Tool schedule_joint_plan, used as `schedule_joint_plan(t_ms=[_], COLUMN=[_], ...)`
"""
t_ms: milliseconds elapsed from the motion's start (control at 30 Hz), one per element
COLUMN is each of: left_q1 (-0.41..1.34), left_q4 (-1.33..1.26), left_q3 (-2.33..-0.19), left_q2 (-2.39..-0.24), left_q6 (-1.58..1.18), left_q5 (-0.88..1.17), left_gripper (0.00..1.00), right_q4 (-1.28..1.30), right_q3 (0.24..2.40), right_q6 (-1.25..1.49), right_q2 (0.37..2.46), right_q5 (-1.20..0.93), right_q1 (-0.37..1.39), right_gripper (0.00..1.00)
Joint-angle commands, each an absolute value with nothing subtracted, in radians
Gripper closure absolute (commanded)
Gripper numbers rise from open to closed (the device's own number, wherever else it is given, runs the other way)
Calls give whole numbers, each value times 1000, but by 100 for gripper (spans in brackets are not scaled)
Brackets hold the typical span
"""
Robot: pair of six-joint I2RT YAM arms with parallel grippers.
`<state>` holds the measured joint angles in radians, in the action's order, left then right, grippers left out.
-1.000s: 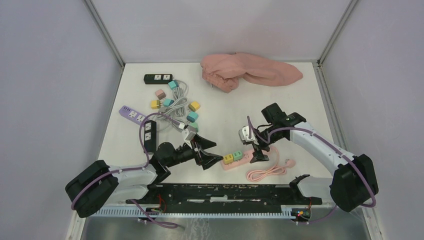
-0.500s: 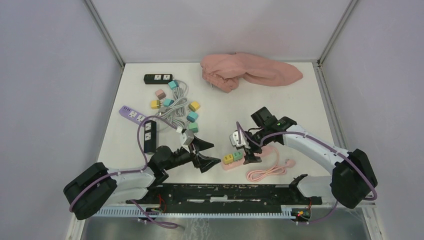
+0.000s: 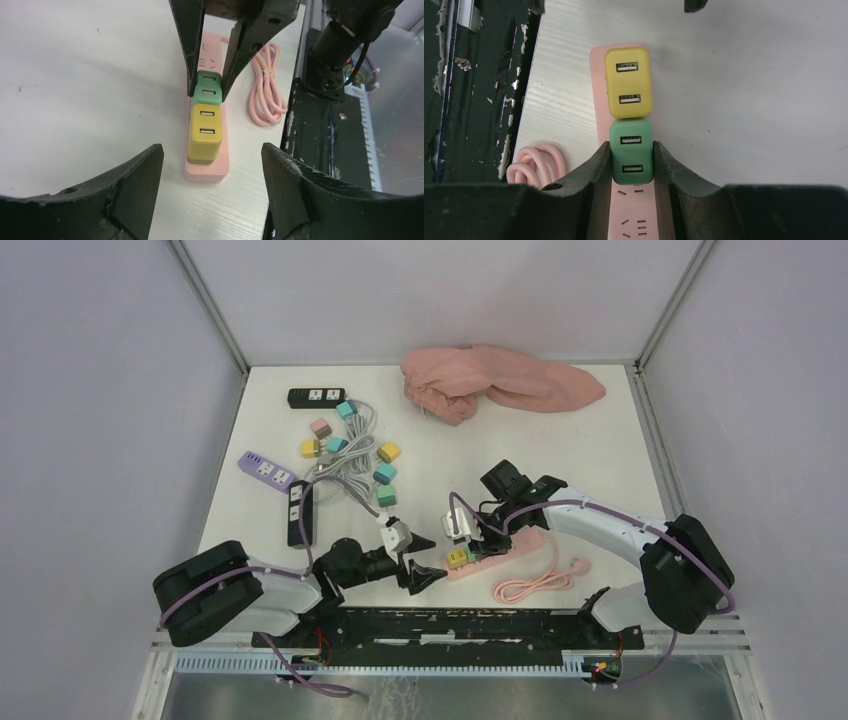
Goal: Pull the plug off the socket
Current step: Remove the plug from the socket.
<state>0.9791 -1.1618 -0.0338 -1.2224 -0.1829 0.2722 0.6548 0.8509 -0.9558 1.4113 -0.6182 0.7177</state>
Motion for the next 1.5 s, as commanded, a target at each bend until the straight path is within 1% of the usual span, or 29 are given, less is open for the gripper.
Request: schedule_joint_plan(t_ms=[0, 67, 133, 300, 400, 567, 600, 700, 767, 833, 933, 1000, 1100, 1200, 1267, 1333, 1467], left_q1=[1000, 1013, 1028, 1055, 1057, 1057, 1057, 1058, 1058, 1058, 1057, 1059, 1058, 1059, 1058, 1059, 1059], left_q4=[-1246, -1307, -1334, -1329, -1311, -1269, -1266, -1257, -1235, -1206, -1180, -1177, -1184, -1198, -1210, -1227, -1237], left_q3=[-110, -121, -137, -185, -206, -241, -246, -254, -259, -262, -261, -259, -264, -260, -249, -238, -236], left_q2=[-1335, -1399, -1446, -1541, -1575, -1610, -1615, -1627, -1630, -1629, -1627, -1634, -1655, -1671, -1677, -1681, -1693], left_q6=[-61, -56, -54, -30, -29, -37, -37, -34, -23, -8, 11, 19, 23, 20, 19, 19, 26], left_q5=[217, 213, 213, 171, 151, 156, 158, 166, 172, 176, 174, 178, 193, 198, 194, 190, 190], left_gripper=[24, 25, 25, 24, 33, 52, 58, 82, 91, 96, 97, 97, 97, 97, 97, 97, 97], right_q4=[654, 654, 654, 659, 661, 662, 664, 663, 662, 660, 657, 651, 600, 546, 544, 619, 747], right_q3=[891, 891, 892, 897, 898, 901, 902, 906, 910, 916, 920, 918, 918, 928, 934, 937, 873], right_q6=[-930, -931, -930, -927, -927, -924, -921, -913, -904, -892, -869, -836, -746, -685, -692, -801, -1063], right_q2=[1421, 1424, 1424, 1424, 1424, 1427, 1427, 1428, 1428, 1429, 1425, 1424, 1437, 1454, 1447, 1423, 1350], right_q5=[-583, -579, -578, -580, -579, -581, -581, -581, -575, -553, -563, -628, -724, -644, -606, -633, -674], right_q1=[729, 730, 729, 729, 730, 729, 730, 730, 729, 728, 719, 719, 719, 703, 661, 617, 605], right_gripper=[66, 71, 73, 78, 79, 82, 83, 85, 86, 88, 91, 92, 97, 98, 99, 99, 98])
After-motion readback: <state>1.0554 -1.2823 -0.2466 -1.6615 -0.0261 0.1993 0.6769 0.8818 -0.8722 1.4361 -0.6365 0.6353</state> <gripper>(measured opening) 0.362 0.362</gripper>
